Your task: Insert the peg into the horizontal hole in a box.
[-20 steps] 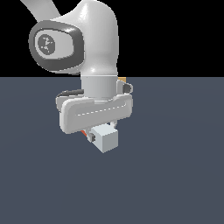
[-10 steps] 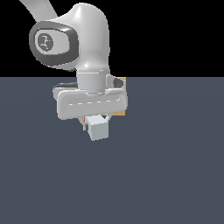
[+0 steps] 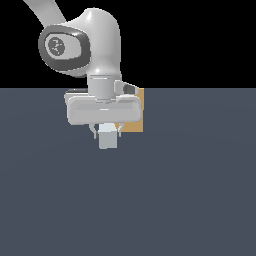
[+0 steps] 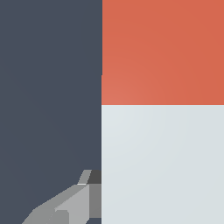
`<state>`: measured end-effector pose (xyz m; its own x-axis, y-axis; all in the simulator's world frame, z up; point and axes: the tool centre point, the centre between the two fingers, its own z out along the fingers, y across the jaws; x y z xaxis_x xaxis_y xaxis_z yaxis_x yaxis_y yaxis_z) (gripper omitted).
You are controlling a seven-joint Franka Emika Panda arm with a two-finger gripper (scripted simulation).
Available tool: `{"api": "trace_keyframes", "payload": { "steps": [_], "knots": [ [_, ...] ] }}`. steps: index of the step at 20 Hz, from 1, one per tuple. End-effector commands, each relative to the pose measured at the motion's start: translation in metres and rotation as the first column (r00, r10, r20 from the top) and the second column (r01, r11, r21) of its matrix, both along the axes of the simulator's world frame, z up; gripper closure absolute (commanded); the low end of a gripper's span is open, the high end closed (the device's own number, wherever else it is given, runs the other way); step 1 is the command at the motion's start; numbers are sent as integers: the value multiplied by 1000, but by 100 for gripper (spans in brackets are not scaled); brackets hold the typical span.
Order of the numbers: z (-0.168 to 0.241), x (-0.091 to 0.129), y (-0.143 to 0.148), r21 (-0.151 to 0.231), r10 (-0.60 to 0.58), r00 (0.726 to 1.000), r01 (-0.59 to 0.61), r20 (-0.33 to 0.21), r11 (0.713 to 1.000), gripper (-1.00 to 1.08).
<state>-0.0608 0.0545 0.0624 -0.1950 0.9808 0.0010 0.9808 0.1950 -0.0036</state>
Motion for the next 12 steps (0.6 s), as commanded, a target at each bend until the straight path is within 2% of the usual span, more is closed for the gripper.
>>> {"api": "trace_keyframes", "payload": {
  "steps": [1,12],
  "knots": [
    [4,0,9,0,-50,999,50,4,999,108],
    [12,1,36,0,-185,983,185,4,983,108]
  ]
}}
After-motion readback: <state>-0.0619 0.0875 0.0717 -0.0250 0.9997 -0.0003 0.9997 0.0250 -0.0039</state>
